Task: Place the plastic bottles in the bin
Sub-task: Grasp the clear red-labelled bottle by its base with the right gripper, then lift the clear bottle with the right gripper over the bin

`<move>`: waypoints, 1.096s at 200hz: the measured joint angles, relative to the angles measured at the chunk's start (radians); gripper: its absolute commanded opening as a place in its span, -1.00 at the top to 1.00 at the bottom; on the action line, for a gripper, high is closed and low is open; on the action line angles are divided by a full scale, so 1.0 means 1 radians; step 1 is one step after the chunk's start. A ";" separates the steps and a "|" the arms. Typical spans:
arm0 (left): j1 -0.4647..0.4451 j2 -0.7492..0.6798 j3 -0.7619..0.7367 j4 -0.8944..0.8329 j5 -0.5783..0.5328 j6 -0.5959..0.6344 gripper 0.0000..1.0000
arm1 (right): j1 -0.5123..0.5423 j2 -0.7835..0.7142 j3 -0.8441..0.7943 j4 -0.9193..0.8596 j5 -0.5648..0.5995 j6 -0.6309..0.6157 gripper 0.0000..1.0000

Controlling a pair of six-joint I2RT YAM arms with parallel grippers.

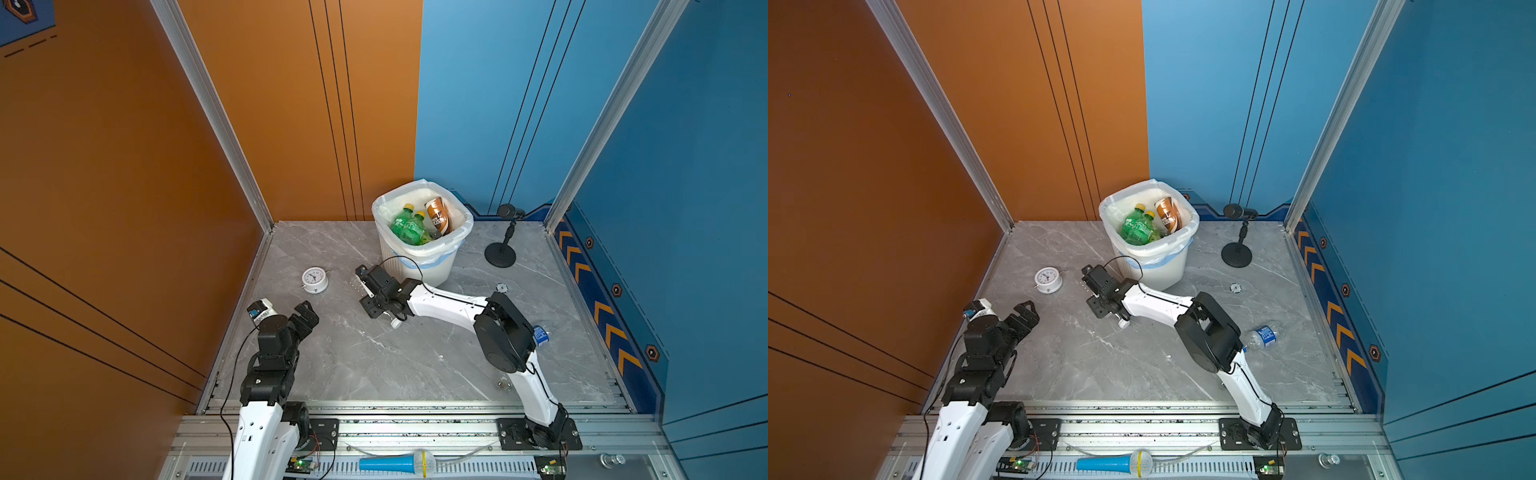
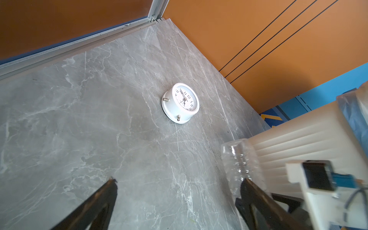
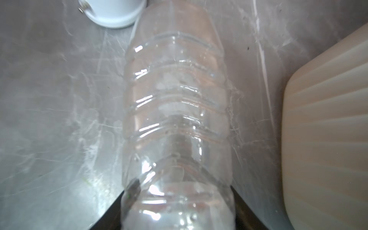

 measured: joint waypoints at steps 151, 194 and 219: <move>0.010 0.000 -0.017 0.027 0.034 -0.030 -0.95 | -0.183 -0.440 0.026 0.259 -0.031 -0.037 -0.27; 0.013 -0.004 -0.017 0.027 0.037 -0.030 -0.95 | -0.283 -0.330 0.192 0.204 -0.105 -0.135 -0.26; 0.017 0.000 -0.017 0.027 0.037 -0.030 -0.95 | -0.335 -0.301 0.244 0.159 -0.153 -0.201 -0.25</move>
